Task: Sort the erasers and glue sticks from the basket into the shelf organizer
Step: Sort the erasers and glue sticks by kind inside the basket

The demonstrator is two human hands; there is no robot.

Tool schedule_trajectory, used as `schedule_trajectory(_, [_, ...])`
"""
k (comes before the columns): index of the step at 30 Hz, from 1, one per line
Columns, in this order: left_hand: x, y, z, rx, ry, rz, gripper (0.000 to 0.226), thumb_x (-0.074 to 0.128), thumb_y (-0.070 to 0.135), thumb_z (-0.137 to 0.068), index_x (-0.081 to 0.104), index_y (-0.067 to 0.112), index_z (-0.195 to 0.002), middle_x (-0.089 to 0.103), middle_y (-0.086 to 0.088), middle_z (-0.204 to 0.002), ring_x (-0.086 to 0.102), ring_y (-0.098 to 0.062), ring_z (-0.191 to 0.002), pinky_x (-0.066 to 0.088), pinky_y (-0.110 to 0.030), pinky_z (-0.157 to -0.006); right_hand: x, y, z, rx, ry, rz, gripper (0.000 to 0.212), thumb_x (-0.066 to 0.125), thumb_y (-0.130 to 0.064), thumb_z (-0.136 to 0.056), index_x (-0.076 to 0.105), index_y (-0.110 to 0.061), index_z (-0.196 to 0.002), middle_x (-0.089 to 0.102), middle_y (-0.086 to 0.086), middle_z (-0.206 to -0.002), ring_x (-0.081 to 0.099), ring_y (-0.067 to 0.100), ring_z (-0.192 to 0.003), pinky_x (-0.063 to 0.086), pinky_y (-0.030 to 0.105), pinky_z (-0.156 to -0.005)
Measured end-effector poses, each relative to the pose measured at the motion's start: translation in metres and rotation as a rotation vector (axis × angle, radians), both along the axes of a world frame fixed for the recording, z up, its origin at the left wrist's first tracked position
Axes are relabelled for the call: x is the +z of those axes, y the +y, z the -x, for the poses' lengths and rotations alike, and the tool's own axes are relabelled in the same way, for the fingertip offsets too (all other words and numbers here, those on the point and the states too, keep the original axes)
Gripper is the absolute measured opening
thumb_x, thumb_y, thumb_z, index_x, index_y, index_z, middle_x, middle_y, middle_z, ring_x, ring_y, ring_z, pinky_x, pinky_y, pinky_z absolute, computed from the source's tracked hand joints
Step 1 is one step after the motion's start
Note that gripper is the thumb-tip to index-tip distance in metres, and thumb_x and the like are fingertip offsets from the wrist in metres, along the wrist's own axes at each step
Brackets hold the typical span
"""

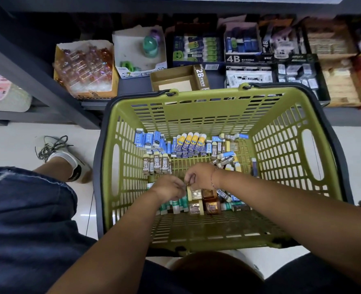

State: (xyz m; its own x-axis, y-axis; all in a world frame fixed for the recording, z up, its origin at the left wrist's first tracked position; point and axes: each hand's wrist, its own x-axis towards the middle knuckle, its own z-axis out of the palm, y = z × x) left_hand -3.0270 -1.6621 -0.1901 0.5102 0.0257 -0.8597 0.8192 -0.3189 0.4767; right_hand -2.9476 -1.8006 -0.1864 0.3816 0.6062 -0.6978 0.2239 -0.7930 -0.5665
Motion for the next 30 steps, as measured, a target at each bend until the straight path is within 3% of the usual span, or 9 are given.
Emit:
schedule_trajectory(3, [0.000,-0.003,0.000,-0.008,-0.023,0.002,0.023,0.074,0.003,-0.080,0.066,0.019,-0.095,0.067,0.001,-0.103,0.063,-0.009,-0.084,0.053,-0.018,-0.074,-0.008,-0.010,-0.011,-0.234,0.011,-0.091,0.018,0.066,-0.004,-0.083,0.071,-0.008,-0.100,0.067,0.000,-0.096,0.063,0.014,-0.091,0.050,0.026,-0.089])
schedule_trajectory(5, [0.001,-0.003,0.001,-0.043,-0.033,-0.008,0.026,0.073,0.008,-0.083,0.067,0.018,-0.105,0.064,0.006,-0.101,0.062,-0.008,-0.086,0.051,-0.020,-0.085,-0.015,-0.023,-0.030,-0.508,-0.060,-0.138,0.015,0.064,0.002,-0.082,0.072,-0.005,-0.093,0.070,0.009,-0.097,0.066,0.023,-0.095,0.052,0.035,-0.093])
schedule_trajectory(7, [0.000,-0.002,0.001,-0.056,-0.046,-0.016,0.027,0.072,0.011,-0.085,0.068,0.017,-0.111,0.063,0.004,-0.111,0.059,-0.010,-0.095,0.046,-0.024,-0.098,-0.022,-0.045,-0.052,-0.693,-0.197,-0.054,0.016,0.065,-0.001,-0.083,0.069,-0.009,-0.096,0.069,0.009,-0.097,0.066,0.026,-0.094,0.053,0.034,-0.088])
schedule_trajectory(10, [0.002,-0.002,0.001,-0.051,-0.087,-0.022,0.030,0.069,0.016,-0.087,0.066,0.016,-0.117,0.060,0.003,-0.118,0.052,-0.010,-0.102,0.037,-0.023,-0.097,-0.031,-0.075,-0.076,-0.651,-0.384,0.171,0.029,0.065,-0.010,-0.086,0.064,-0.018,-0.113,0.057,0.004,-0.114,0.061,0.023,-0.094,0.052,0.032,-0.089])
schedule_trajectory(14, [0.004,-0.008,-0.005,-0.056,-0.156,-0.039,0.037,0.068,0.017,-0.088,0.062,0.019,-0.124,0.060,0.001,-0.125,0.052,-0.011,-0.105,0.037,-0.022,-0.094,-0.033,-0.088,-0.081,-0.518,-0.487,0.218,0.035,0.058,-0.013,-0.092,0.056,-0.018,-0.126,0.048,0.010,-0.128,0.054,0.030,-0.110,0.045,0.038,-0.100])
schedule_trajectory(18, [0.005,-0.016,-0.005,-0.156,-0.175,-0.040,0.032,0.067,0.013,-0.089,0.065,0.011,-0.121,0.063,-0.001,-0.118,0.056,-0.011,-0.104,0.038,-0.016,-0.086,-0.029,-0.092,-0.082,-0.437,-0.511,0.252,0.028,0.062,-0.018,-0.090,0.057,-0.014,-0.118,0.058,0.008,-0.117,0.057,0.024,-0.100,0.044,0.029,-0.084])
schedule_trajectory(22, [0.006,-0.019,-0.006,-0.211,-0.177,-0.052,0.029,0.066,0.011,-0.090,0.066,0.010,-0.119,0.064,-0.004,-0.119,0.054,-0.010,-0.099,0.039,-0.019,-0.085,-0.024,-0.094,-0.090,-0.395,-0.418,0.329,0.030,0.070,-0.023,-0.086,0.063,-0.007,-0.110,0.063,0.014,-0.113,0.061,0.027,-0.097,0.048,0.030,-0.081])
schedule_trajectory(26, [0.007,-0.019,-0.005,-0.200,-0.175,-0.056,0.032,0.066,0.013,-0.090,0.064,0.011,-0.121,0.062,-0.003,-0.121,0.052,-0.010,-0.101,0.038,-0.018,-0.086,-0.017,-0.096,-0.091,-0.442,-0.370,0.391,0.017,0.067,-0.022,-0.086,0.066,-0.007,-0.094,0.067,0.013,-0.098,0.062,0.027,-0.085,0.046,0.027,-0.072])
schedule_trajectory(30, [0.008,-0.015,-0.004,-0.108,-0.132,0.003,0.031,0.066,0.018,-0.091,0.064,0.015,-0.121,0.059,0.001,-0.122,0.054,-0.015,-0.116,0.038,-0.022,-0.094,0.009,-0.089,-0.088,-0.525,-0.416,0.360,0.014,0.071,-0.021,-0.082,0.062,-0.012,-0.088,0.066,0.008,-0.093,0.064,0.025,-0.082,0.053,0.032,-0.073])
